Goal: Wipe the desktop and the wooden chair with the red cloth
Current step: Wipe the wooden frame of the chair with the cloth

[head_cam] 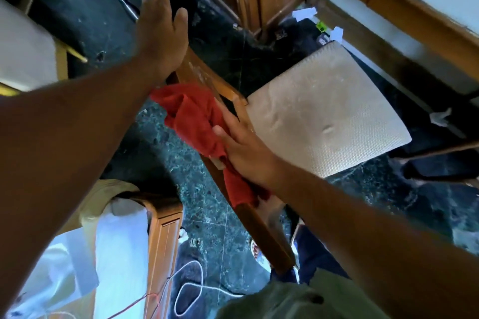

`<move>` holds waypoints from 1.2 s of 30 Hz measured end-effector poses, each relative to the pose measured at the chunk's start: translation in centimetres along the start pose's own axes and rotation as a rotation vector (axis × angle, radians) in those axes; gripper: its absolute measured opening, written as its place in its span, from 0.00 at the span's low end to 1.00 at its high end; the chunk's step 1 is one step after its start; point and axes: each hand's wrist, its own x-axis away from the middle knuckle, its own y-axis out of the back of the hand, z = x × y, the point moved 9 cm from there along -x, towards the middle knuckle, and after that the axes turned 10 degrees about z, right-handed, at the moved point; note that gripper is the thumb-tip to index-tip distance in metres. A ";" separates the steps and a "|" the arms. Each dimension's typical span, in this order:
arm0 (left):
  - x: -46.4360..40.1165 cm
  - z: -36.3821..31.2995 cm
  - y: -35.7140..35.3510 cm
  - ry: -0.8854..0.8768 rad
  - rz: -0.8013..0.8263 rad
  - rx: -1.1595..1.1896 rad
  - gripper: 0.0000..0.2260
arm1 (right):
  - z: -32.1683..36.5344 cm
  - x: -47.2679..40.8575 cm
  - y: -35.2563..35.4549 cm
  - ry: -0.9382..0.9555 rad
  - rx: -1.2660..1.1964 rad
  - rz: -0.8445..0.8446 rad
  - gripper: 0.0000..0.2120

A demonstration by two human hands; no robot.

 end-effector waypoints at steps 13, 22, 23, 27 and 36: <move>0.4 1.8 -0.6 0.066 -0.018 0.151 0.34 | -4.0 1.4 -0.3 0.055 -0.103 0.113 0.25; 0.7 3.1 -0.2 -0.224 0.127 0.074 0.40 | -5.6 -2.9 0.6 0.112 -0.065 -0.009 0.26; 1.2 3.1 -0.1 -0.275 0.097 0.058 0.37 | -5.4 -1.9 0.0 0.128 -0.144 0.018 0.27; 1.3 3.6 -0.6 -0.333 0.059 0.213 0.32 | -2.9 -4.5 -0.4 0.160 -0.342 0.066 0.26; 0.6 3.3 -1.1 -0.401 0.103 0.395 0.37 | 1.0 -26.8 8.0 -0.061 -0.073 -0.310 0.18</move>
